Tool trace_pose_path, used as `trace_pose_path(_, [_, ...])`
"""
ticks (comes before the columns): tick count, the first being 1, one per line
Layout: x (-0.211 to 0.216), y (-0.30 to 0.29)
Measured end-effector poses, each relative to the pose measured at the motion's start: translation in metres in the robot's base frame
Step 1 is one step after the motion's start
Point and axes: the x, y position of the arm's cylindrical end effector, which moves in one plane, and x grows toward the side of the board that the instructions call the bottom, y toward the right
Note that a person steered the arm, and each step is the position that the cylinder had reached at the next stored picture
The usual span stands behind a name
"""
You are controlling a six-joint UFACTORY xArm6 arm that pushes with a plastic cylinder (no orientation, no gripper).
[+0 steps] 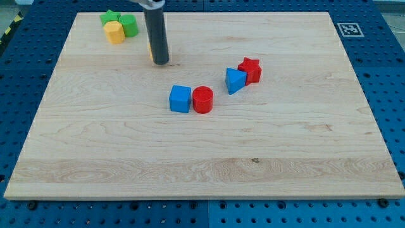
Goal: Move your arm to the right of the yellow heart
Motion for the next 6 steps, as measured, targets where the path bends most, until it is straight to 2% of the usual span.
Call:
trace_pose_path(1, [-0.009,-0.007])
trace_pose_path(3, [-0.009,0.05])
trace_pose_path(5, [-0.041,-0.008])
trace_pose_path(6, [-0.041,-0.01])
